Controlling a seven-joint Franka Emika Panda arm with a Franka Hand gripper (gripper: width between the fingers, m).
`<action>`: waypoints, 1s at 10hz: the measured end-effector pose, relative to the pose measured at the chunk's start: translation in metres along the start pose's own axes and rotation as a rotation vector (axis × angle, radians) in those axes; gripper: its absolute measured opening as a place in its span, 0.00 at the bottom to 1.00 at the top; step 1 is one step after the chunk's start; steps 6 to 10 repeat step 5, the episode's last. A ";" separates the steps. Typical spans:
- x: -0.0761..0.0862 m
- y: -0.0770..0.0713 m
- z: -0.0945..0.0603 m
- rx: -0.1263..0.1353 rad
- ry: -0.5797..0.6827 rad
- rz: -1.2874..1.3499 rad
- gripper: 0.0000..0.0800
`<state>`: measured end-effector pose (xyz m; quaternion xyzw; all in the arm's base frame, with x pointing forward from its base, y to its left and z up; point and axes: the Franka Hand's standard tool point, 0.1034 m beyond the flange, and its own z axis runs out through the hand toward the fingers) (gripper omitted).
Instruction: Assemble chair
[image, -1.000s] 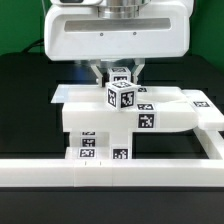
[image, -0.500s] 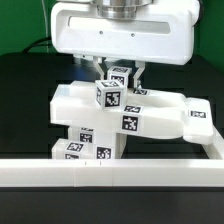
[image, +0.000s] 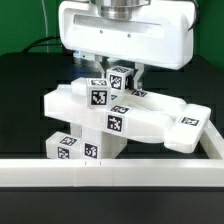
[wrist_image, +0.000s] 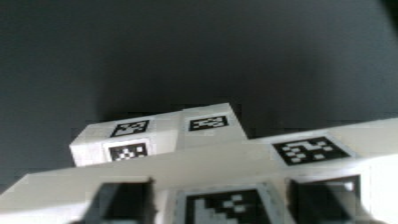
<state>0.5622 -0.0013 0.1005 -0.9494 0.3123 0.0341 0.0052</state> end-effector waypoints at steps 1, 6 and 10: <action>0.000 0.000 0.000 0.000 0.000 0.000 0.60; 0.000 0.000 0.001 -0.002 -0.001 0.000 0.81; 0.000 0.000 0.001 -0.002 -0.001 0.000 0.81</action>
Offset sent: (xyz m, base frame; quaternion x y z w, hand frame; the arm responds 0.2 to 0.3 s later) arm 0.0000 0.0000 0.0000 0.0000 0.0000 0.0000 1.0000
